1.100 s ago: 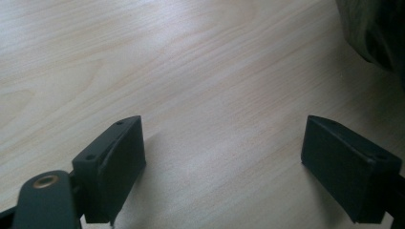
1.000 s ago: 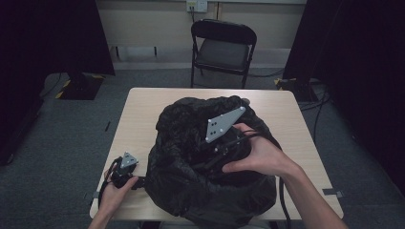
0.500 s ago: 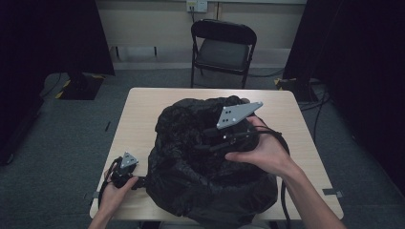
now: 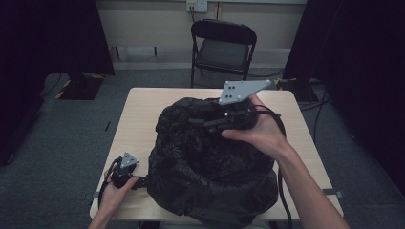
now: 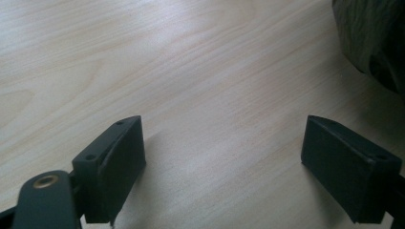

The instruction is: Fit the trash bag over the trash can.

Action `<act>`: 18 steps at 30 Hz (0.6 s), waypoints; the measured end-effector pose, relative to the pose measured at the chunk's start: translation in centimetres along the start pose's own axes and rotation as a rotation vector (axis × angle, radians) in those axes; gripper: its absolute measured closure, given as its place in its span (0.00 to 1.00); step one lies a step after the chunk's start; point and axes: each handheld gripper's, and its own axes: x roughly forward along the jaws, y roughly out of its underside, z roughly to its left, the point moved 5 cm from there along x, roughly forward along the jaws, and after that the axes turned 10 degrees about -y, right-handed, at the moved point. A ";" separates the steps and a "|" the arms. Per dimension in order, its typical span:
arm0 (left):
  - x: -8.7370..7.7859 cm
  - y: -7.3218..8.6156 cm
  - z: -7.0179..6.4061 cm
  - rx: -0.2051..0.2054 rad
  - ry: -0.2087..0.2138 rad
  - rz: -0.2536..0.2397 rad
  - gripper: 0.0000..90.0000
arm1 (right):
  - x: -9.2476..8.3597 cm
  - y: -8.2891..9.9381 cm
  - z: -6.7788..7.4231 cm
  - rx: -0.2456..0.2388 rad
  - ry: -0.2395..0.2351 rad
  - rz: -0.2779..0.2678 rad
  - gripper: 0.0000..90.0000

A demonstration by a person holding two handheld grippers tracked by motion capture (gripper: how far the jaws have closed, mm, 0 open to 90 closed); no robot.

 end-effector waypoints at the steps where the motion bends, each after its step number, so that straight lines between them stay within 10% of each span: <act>1: 0.0 0.0 0.0 0.001 0.001 0.000 0.16 | 0.6 0.7 -0.4 0.006 -0.005 0.044 0.62; 18: 0.0 0.0 0.0 0.003 0.006 -0.001 0.16 | 5.1 7.7 -2.6 0.083 -0.032 0.411 0.56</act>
